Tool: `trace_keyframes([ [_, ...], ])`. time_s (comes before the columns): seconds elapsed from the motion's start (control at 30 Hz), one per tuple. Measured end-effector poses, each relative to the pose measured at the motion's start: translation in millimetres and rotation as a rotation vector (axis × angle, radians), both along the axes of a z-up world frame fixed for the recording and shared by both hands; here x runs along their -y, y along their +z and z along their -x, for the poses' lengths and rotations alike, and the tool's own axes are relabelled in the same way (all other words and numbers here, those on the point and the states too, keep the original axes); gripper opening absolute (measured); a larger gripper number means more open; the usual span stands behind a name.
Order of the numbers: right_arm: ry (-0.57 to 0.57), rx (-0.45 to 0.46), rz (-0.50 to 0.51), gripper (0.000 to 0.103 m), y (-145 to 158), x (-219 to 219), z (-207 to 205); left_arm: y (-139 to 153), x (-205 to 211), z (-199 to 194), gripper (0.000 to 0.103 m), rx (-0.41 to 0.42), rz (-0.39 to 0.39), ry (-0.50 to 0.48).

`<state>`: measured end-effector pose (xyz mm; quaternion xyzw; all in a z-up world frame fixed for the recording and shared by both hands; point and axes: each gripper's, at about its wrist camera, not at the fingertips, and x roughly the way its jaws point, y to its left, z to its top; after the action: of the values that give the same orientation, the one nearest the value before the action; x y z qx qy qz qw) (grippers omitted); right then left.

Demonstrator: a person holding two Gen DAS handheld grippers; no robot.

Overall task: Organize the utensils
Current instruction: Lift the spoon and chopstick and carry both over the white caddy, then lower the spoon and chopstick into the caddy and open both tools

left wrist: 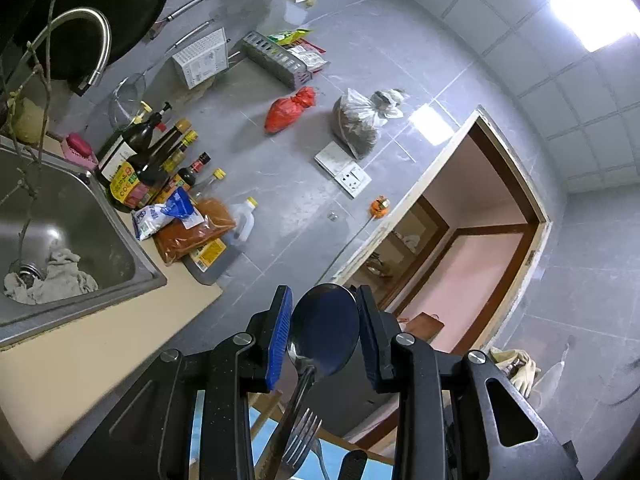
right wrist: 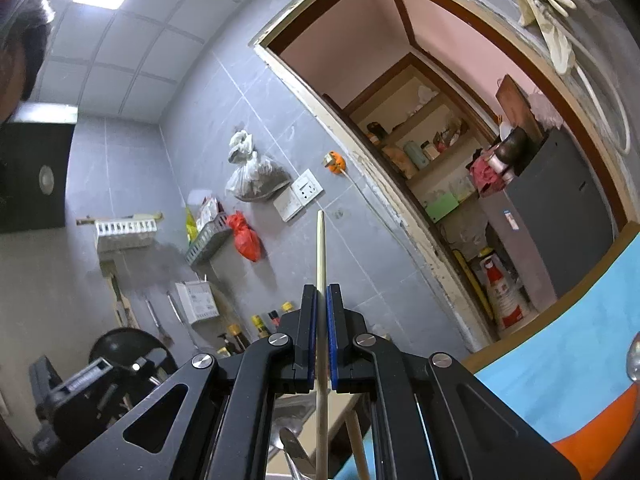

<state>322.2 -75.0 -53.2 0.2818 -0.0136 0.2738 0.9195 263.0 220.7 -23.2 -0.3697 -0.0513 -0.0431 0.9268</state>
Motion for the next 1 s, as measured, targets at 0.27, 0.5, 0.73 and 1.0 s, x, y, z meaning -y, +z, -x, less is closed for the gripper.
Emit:
trace_keyframes([
  [0.27, -0.038, 0.027, 0.113, 0.003, -5, -8, 7, -11, 16, 2, 0.028, -0.01, -0.068, 0.012],
  [0.5, -0.065, 0.066, 0.182, 0.003, -5, -15, 15, -17, 31, 6, 0.028, -0.029, -0.137, 0.047],
  [0.73, -0.062, 0.083, 0.219, 0.003, -3, -19, 20, -22, 43, 9, 0.028, -0.058, -0.184, 0.06],
  [1.0, -0.051, 0.063, 0.241, 0.005, 0, -13, 25, -26, 51, 13, 0.029, -0.129, -0.234, 0.017],
])
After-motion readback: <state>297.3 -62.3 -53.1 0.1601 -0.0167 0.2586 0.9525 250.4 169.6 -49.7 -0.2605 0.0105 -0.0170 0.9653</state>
